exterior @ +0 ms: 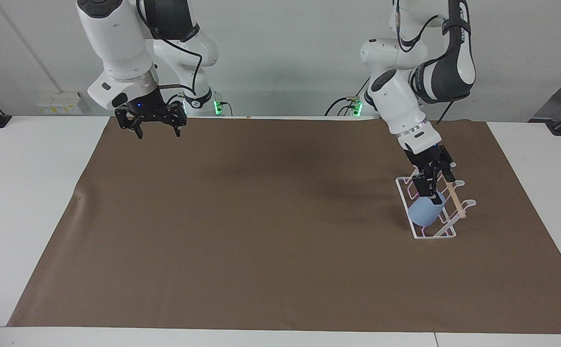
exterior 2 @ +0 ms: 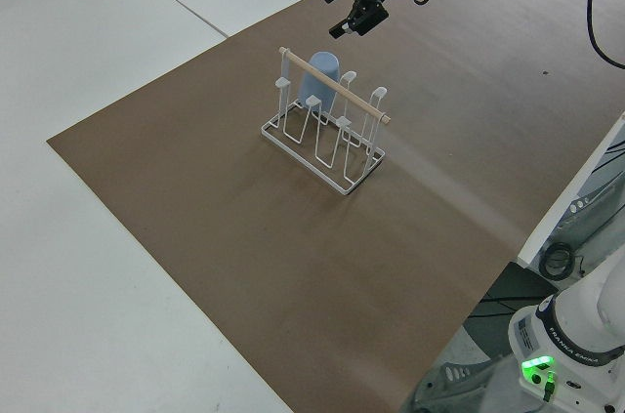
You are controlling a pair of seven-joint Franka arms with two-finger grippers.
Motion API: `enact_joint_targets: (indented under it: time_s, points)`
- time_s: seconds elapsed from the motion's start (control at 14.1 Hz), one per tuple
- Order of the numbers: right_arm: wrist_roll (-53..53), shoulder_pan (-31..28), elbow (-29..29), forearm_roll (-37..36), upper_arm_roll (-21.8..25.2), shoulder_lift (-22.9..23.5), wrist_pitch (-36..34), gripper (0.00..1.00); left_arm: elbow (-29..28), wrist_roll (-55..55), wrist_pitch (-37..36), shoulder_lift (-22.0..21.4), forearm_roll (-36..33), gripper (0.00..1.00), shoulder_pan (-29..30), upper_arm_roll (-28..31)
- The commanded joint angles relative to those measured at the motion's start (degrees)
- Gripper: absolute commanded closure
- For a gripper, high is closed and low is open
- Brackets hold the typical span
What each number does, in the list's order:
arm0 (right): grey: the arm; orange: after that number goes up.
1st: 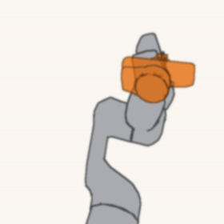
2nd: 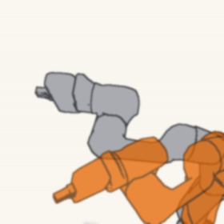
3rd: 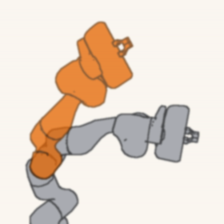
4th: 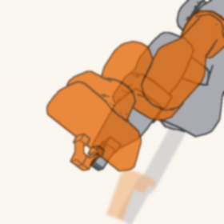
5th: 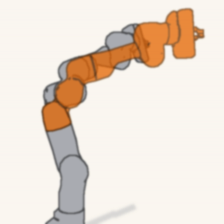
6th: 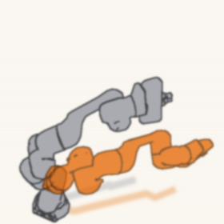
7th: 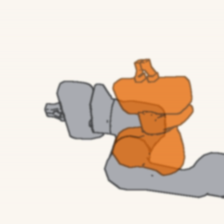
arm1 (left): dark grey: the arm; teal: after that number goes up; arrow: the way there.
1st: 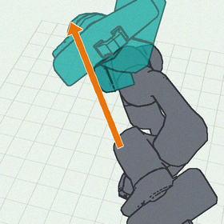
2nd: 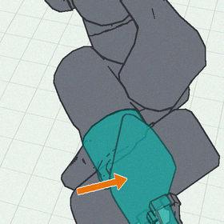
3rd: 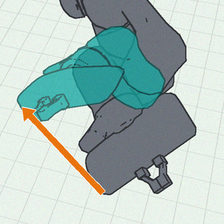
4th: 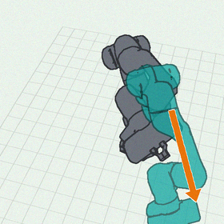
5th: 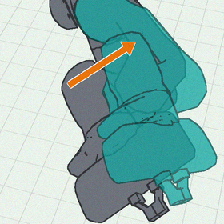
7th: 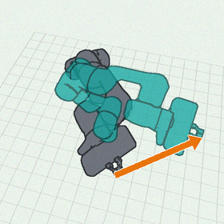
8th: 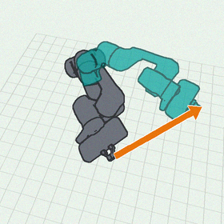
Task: Hang cup on cup holder
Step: 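Lower the blue cup onto the rack hook with the left gripper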
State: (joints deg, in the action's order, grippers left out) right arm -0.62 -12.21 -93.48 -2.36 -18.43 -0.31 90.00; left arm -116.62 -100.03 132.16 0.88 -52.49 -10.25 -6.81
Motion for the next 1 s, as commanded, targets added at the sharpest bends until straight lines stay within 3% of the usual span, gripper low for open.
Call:
enact_joint_targets:
  time_s: [0.0,0.21,0.28,0.71,0.92]
  points:
    - [0.1,-1.1,-1.3,-1.2,-0.4,-1.1,1.1,0.00,3.3,4.3,1.3,1.3,7.3,0.00,-0.3,0.4]
    - [0.0,-1.2,-1.2,-1.1,-0.4,-1.0,1.1,0.00,8.2,17.5,0.4,0.8,27.2,0.00,-0.3,0.5]
    - [0.0,-1.2,-1.0,-1.0,-0.4,-1.0,1.1,0.00,8.4,20.9,-0.1,0.2,31.0,0.00,-0.2,0.5]
    - [0.0,-3.4,-1.0,-0.5,-0.4,-0.7,4.2,0.00,9.3,38.9,-8.3,-5.4,45.7,0.00,0.5,0.7]
    - [-0.6,-3.3,-1.1,-0.5,-0.4,-0.7,5.3,0.00,14.0,52.0,-16.7,-5.9,47.2,0.00,0.5,0.7]
